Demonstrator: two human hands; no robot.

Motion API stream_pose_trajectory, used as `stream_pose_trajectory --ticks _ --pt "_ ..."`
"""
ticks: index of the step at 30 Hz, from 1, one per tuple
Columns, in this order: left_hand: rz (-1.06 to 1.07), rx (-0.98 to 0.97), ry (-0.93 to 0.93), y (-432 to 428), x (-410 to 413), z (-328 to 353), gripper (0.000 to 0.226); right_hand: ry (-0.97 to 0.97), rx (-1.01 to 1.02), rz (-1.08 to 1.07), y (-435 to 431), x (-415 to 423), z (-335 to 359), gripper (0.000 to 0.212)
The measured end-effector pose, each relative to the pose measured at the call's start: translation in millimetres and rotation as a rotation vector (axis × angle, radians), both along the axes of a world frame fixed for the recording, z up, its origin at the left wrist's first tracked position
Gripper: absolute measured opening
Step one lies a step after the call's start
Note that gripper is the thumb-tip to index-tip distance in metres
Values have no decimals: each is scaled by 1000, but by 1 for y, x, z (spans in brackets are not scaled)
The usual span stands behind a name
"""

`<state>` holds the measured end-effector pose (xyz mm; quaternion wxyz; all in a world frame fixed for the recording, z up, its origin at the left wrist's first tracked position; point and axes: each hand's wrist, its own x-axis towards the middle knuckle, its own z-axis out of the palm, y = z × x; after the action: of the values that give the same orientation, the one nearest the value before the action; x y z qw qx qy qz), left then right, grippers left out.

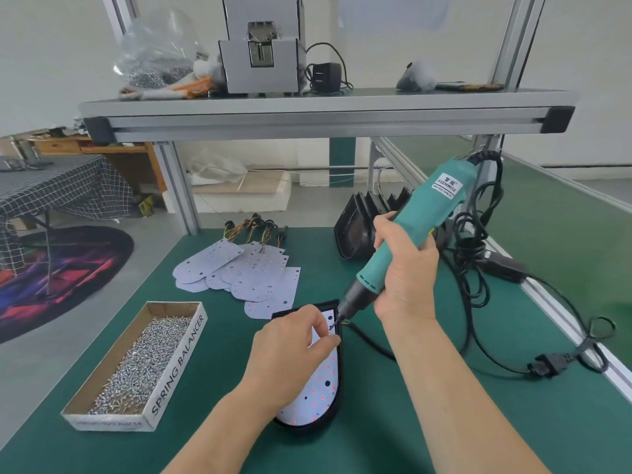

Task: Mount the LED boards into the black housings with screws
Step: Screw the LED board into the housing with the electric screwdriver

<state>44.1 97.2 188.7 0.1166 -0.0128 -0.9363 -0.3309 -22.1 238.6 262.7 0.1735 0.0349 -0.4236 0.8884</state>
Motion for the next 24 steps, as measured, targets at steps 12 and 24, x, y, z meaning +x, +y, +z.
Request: stream_pose_trajectory --ticks 12,24 --pt "4 -221 156 4 3 4 22 46 100 -97 -6 11 -1 21" --pt "-17 -293 246 4 2 8 22 41 69 -118 -6 17 1 18"
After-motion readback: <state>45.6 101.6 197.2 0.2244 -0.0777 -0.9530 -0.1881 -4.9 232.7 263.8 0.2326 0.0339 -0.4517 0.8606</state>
